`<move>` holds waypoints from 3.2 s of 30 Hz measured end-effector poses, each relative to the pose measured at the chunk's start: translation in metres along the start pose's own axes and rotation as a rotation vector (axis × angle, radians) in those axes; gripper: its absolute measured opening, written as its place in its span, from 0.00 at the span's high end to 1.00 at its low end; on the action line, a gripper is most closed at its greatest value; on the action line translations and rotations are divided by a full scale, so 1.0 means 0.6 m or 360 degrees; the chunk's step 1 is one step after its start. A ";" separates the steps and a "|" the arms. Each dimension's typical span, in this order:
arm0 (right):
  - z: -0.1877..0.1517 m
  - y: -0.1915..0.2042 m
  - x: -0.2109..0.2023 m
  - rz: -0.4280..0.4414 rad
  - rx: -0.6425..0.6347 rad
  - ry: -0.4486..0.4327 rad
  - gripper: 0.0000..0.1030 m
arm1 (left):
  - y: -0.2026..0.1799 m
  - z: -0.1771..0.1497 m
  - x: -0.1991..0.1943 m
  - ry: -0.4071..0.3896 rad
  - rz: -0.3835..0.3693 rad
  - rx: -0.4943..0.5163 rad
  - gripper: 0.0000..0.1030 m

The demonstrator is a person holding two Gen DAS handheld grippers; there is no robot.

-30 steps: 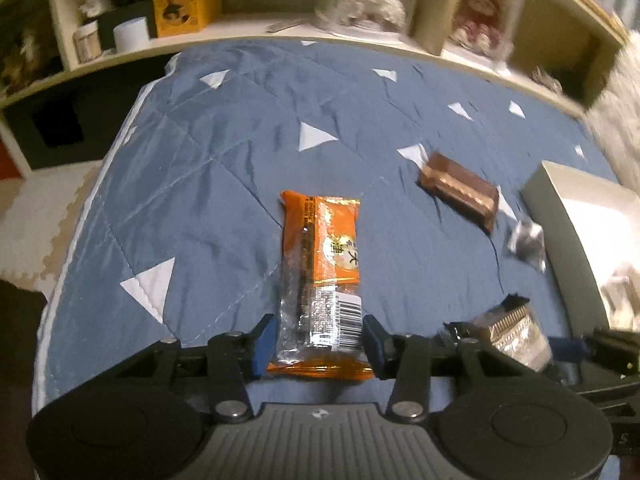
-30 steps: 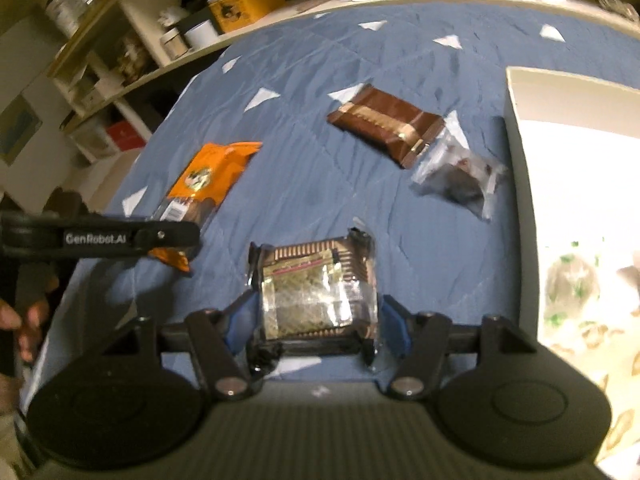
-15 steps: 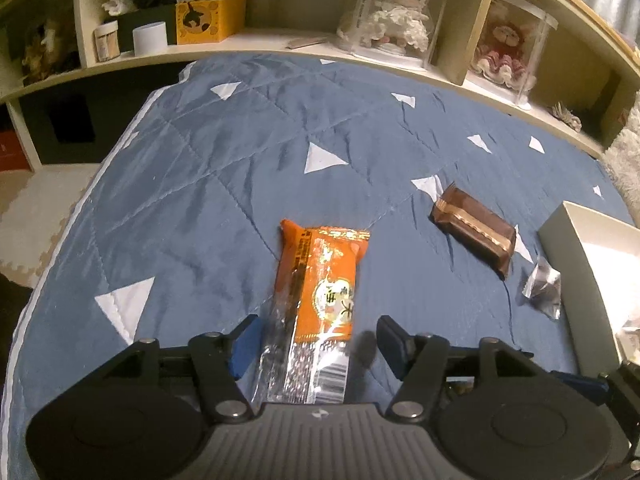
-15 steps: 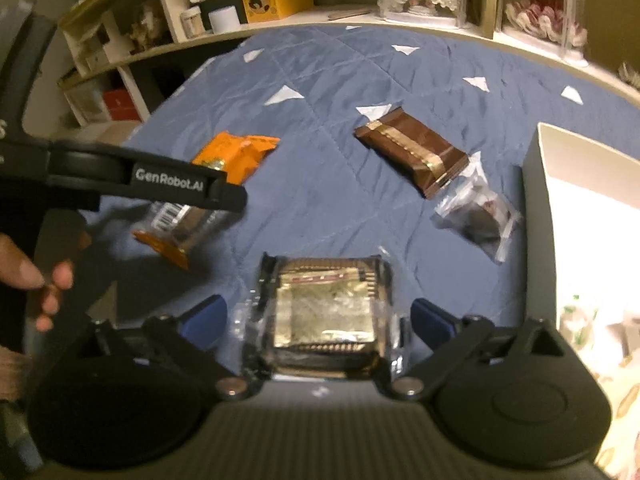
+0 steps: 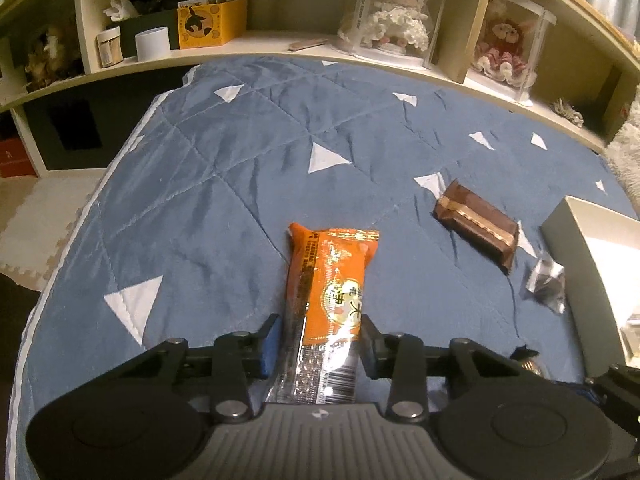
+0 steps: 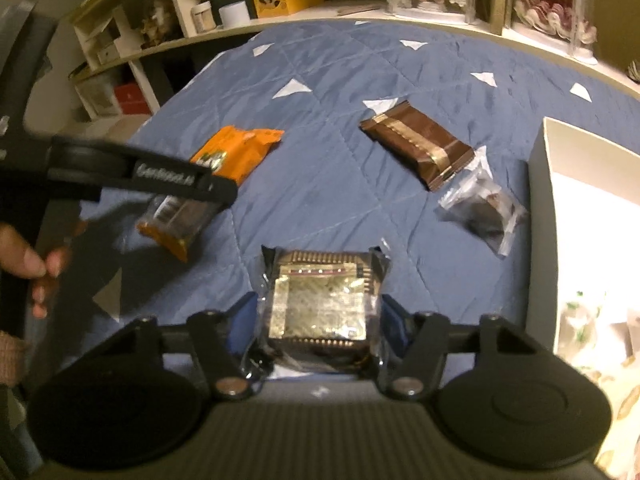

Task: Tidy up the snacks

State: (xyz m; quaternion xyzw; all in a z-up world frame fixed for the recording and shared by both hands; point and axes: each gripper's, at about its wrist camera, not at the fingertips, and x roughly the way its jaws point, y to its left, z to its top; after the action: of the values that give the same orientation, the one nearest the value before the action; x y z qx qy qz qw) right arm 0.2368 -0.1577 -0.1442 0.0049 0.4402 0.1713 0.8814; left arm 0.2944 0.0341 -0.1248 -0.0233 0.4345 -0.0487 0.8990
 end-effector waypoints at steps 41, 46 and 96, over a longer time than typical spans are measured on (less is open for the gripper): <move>-0.022 -0.241 -0.252 -0.0279 0.0410 -0.0499 0.35 | -0.207 0.006 -0.190 -0.0338 -0.0412 0.0050 0.61; -0.033 -0.295 -0.254 -0.0314 0.0487 -0.0511 0.35 | -0.288 0.011 -0.164 -0.0309 -0.0471 0.0124 0.61; -0.046 -0.515 -0.164 -0.0603 0.0725 -0.0408 0.26 | -0.477 0.036 0.087 0.0073 -0.0504 0.0503 0.61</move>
State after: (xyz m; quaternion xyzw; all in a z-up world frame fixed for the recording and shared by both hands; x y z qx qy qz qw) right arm 0.2529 -0.4829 -0.1339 0.1415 0.3456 -0.1008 0.9222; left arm 0.3245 -0.2559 -0.1278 0.0511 0.4329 -0.2573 0.8624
